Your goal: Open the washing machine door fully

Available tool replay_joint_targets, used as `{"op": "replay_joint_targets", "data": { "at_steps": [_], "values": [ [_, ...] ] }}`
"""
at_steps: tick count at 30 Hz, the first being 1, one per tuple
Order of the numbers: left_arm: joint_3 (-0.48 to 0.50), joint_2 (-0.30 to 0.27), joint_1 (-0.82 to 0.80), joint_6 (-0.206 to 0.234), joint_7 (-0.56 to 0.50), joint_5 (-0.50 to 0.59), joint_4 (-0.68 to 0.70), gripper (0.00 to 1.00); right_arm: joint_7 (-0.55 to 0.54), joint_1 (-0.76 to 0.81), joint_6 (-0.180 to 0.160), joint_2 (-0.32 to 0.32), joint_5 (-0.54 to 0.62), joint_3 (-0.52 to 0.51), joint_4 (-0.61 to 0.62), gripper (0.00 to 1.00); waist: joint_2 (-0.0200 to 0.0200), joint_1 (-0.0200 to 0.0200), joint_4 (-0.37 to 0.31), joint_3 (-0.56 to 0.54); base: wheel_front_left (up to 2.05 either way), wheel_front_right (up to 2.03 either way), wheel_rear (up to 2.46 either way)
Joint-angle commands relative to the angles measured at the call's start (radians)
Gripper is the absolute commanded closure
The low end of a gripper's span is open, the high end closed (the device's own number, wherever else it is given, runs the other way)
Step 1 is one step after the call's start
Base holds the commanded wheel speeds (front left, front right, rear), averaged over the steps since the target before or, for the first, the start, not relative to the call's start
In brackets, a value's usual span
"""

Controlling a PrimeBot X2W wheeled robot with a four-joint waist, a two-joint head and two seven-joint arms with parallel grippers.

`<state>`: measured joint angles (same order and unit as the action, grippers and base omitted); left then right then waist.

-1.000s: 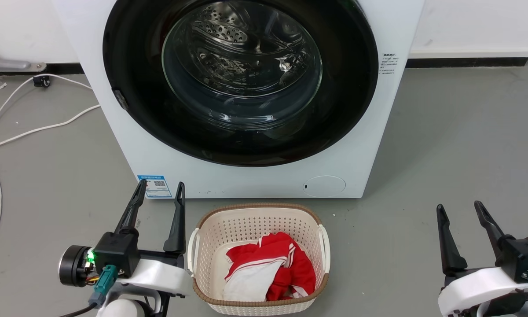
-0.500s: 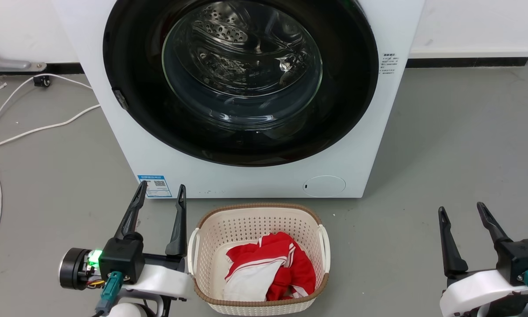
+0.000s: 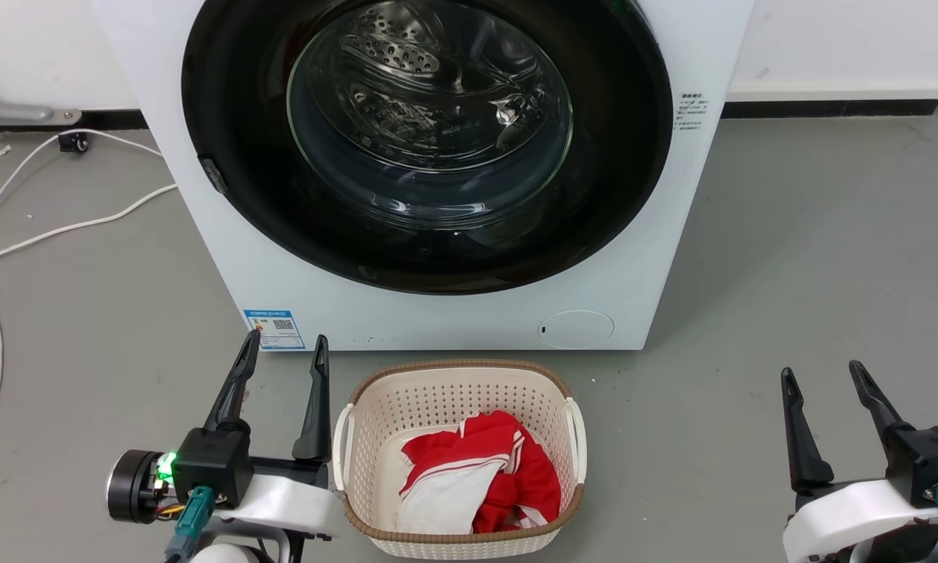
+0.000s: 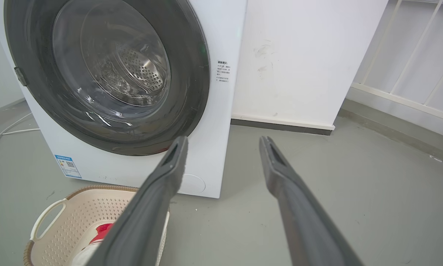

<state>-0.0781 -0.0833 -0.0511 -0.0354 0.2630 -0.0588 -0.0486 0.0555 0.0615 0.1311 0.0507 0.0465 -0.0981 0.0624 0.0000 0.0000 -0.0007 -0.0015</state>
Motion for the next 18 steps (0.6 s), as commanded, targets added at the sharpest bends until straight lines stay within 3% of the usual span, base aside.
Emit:
{"op": "replay_joint_targets", "data": {
  "at_steps": [1, 8, 9, 10, 11, 12, 18],
  "values": [
    [0.004, 0.003, 0.005, -0.004, 0.003, 0.000, -0.001, 0.00, 0.003, 0.005, -0.001, -0.001, -0.003, 0.000, -0.001, 0.00, 0.0000, 0.0000, 0.000, 0.000, 0.00, 0.00, 0.00],
    [0.012, 0.011, 0.007, -0.011, 0.003, 0.007, -0.007, 0.00, 0.004, 0.006, -0.001, -0.001, -0.024, -0.001, -0.007, 0.00, 0.0000, 0.0000, 0.000, 0.000, 0.00, 0.00, 0.00],
    [0.013, 0.012, 0.007, -0.013, 0.003, 0.009, -0.008, 0.00, 0.003, 0.006, -0.001, -0.001, -0.028, -0.002, -0.007, 0.27, 0.0000, 0.0000, 0.000, 0.000, 0.00, 0.00, 0.00],
    [0.014, 0.013, 0.007, -0.013, 0.003, 0.009, -0.008, 0.00, 0.004, 0.005, -0.001, -0.001, -0.030, -0.001, -0.008, 0.64, 0.0000, 0.0000, 0.000, 0.000, 0.00, 0.00, 0.00],
    [0.015, 0.013, 0.007, -0.014, 0.003, 0.010, -0.009, 0.00, 0.005, 0.004, -0.001, -0.001, -0.034, -0.001, -0.009, 0.93, 0.0000, 0.0000, 0.000, 0.001, 0.00, 0.00, 0.00],
    [0.016, 0.013, 0.006, -0.015, 0.003, 0.011, -0.009, 0.00, 0.005, 0.004, -0.001, -0.001, -0.035, -0.001, -0.010, 1.00, 0.0000, 0.0000, 0.000, 0.001, 0.00, 0.00, 0.00],
    [0.021, 0.016, 0.008, -0.017, 0.003, 0.019, -0.012, 0.00, 0.010, -0.002, -0.001, -0.001, -0.067, -0.003, -0.014, 1.00, 0.0000, 0.0000, 0.001, 0.002, 0.00, 0.00, 0.00]
  ]
}}
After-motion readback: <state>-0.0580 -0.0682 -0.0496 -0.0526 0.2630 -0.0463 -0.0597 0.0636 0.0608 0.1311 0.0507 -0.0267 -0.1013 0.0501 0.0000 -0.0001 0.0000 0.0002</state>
